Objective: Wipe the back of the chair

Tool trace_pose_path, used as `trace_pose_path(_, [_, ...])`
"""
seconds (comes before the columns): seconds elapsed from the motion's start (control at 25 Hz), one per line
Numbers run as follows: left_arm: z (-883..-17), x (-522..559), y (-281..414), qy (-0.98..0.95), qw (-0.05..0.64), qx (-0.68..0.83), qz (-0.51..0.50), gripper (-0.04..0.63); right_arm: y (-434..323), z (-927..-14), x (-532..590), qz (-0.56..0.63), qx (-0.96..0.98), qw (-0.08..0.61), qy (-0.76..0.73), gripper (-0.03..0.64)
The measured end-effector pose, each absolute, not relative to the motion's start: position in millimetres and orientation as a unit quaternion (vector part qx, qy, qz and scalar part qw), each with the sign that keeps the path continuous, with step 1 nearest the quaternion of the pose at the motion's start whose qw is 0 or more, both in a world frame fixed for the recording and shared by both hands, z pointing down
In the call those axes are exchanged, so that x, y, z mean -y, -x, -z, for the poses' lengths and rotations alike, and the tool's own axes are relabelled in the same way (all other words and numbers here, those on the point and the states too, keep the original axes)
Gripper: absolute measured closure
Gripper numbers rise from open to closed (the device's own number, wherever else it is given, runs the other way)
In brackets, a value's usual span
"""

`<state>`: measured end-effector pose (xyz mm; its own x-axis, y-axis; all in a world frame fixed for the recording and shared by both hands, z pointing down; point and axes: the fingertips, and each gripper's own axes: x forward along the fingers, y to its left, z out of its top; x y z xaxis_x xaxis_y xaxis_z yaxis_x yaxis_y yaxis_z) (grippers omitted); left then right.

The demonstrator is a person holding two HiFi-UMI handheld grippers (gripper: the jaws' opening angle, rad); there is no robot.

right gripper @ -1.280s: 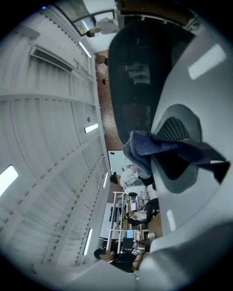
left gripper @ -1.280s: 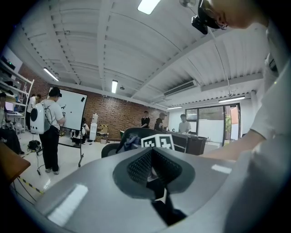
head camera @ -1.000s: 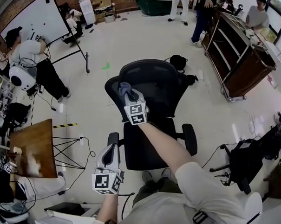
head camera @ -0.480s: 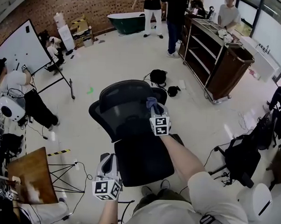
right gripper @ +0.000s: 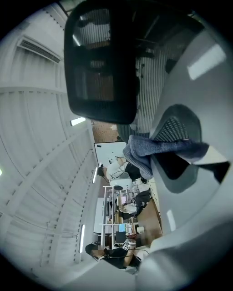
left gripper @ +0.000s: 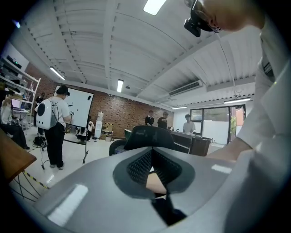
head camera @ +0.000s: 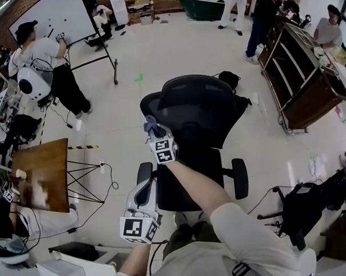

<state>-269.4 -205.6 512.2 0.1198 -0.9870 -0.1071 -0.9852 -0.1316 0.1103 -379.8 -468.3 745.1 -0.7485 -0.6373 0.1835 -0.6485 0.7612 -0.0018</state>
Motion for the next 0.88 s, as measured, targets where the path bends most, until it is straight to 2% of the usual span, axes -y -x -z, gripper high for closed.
trace_pose_path(0.16, [-515.9,189.2,299.3,-0.728,0.016,0.68,0.081,0.528,436.3,-759.3,480.8,-0.033,0.928,0.113,-0.352,0.572])
trace_pose_path(0.28, [-529.2,183.2,295.2,-0.732,0.015,0.676,0.081,0.528,410.5,-770.3,503.4,-0.039,0.916,0.114,-0.383,0.572])
trace_pose_path(0.44, [-535.0,185.9,282.5,-0.748,0.01,0.659,0.078,0.528,320.4,-790.8,535.6,-0.044,0.893,0.109,-0.434,0.572])
trace_pose_path(0.72, [-537.6,206.2,263.3,-0.774,0.022,0.628,0.071,0.528,88.2,-791.0,581.6,-0.068,0.817,0.081,-0.568,0.572])
trace_pose_path(0.88, [-551.8,222.3,248.5,-0.79,0.037,0.608,0.07,0.528,29.0,-790.0,597.7,-0.076,0.794,0.07,-0.599,0.572])
